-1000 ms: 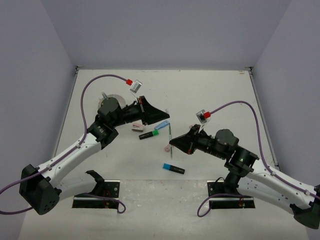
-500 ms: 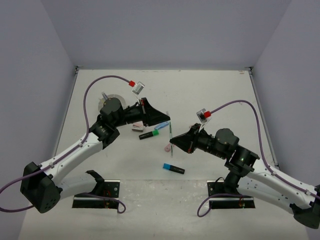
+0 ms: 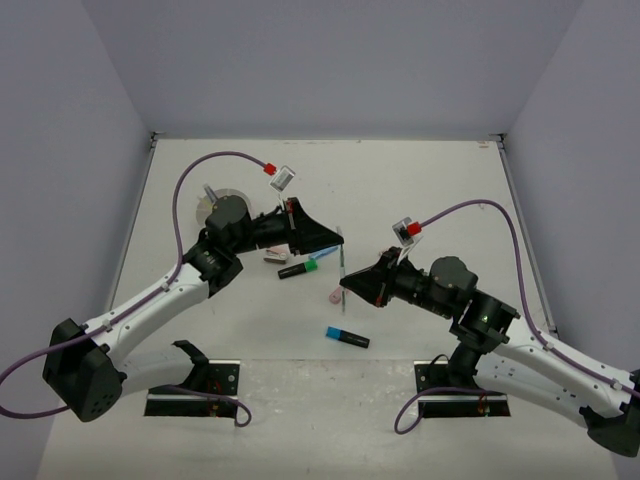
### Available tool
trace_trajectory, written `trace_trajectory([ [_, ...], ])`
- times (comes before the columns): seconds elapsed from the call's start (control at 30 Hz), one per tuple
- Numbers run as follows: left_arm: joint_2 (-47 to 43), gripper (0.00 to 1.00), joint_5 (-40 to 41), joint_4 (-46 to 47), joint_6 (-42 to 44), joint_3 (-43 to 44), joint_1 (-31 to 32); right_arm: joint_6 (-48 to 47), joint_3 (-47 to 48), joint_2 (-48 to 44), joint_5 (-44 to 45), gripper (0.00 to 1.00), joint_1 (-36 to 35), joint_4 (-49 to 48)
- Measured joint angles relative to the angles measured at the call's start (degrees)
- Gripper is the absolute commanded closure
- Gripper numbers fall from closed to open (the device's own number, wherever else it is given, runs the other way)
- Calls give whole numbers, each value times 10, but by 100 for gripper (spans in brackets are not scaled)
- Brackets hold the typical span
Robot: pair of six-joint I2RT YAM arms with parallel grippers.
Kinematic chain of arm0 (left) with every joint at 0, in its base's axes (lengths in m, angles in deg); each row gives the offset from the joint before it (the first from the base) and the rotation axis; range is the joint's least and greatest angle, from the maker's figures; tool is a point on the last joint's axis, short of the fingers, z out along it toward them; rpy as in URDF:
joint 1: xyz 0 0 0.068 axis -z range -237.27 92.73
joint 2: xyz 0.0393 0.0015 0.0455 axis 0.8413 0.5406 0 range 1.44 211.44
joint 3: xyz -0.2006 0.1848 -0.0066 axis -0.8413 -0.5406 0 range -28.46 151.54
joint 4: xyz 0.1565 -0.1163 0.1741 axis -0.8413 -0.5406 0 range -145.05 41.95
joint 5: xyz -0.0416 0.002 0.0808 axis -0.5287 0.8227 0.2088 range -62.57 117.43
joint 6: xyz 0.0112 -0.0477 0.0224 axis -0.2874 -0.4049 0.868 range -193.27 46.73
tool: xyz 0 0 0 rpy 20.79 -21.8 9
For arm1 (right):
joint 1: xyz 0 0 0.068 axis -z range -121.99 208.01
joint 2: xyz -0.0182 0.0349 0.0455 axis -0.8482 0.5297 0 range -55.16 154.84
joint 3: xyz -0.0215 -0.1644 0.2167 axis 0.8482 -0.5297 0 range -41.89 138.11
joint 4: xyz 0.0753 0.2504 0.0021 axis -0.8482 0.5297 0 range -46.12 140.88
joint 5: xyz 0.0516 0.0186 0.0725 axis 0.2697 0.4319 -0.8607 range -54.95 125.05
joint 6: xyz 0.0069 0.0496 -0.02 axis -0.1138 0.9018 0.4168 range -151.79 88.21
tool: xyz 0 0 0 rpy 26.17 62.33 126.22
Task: Sort the stationery into containers
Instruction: Close the pen cap on the pen.
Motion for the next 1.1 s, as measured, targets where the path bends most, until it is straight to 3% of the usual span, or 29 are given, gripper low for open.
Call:
trace_trajectory([
  [1.1,0,100,5,2,13,-5,16,-17,25,10,19,100,0,37],
])
